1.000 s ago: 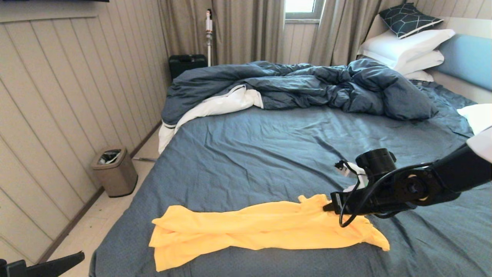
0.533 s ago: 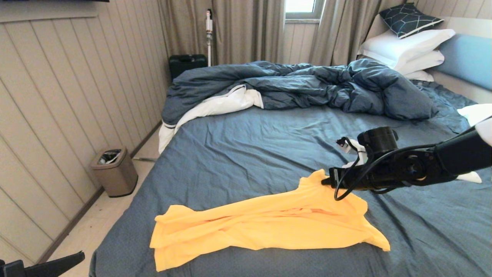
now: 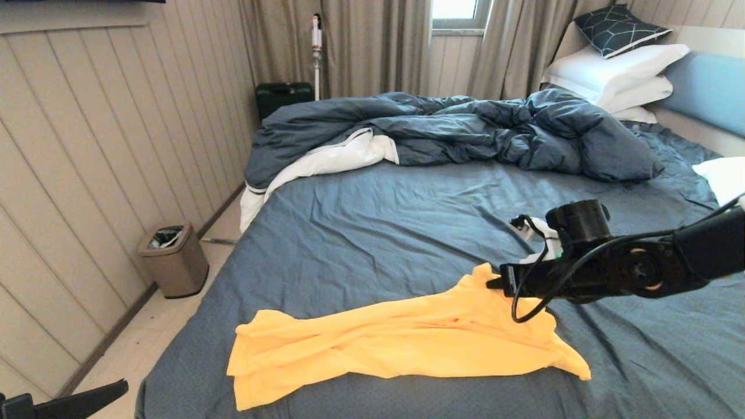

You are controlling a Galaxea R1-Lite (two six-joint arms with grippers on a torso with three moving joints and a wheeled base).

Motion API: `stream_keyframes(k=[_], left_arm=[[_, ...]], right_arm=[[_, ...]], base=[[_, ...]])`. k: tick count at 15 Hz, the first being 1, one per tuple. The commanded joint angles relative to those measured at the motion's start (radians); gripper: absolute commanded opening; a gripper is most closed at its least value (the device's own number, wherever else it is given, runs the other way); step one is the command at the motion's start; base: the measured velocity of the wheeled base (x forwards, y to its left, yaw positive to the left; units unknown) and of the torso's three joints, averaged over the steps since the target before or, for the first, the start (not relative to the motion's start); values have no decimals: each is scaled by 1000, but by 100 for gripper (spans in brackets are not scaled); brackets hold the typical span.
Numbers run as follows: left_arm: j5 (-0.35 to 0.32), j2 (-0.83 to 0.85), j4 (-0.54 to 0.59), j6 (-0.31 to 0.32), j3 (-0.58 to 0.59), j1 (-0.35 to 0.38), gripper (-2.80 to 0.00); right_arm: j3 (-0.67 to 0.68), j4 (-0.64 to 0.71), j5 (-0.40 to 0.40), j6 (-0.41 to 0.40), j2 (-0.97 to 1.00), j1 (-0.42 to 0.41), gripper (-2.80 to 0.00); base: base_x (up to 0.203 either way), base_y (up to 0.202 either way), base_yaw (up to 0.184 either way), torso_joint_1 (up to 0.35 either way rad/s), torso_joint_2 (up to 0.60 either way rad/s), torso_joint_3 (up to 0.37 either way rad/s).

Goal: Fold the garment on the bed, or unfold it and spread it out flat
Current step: Fold the yellow T-shirt

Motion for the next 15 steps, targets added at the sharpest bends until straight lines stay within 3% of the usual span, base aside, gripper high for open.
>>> stream_keyframes(k=[1,4,15], left_arm=[[-2,-2,0,-3,-2,0,-280],[-2,-8,2,-3,1,0,-280],[-4,-18,5,-3,7,0,-280]], right_arm=[[135,-62,3,-24,-84,0,-280],[280,-186,3,-91,-112,-27,-280],[414,-204,5,-99,-116,-23,-280]], base=[[0,0,0,0,0,0],[0,0,0,0,0,0],[0,0,0,0,0,0]])
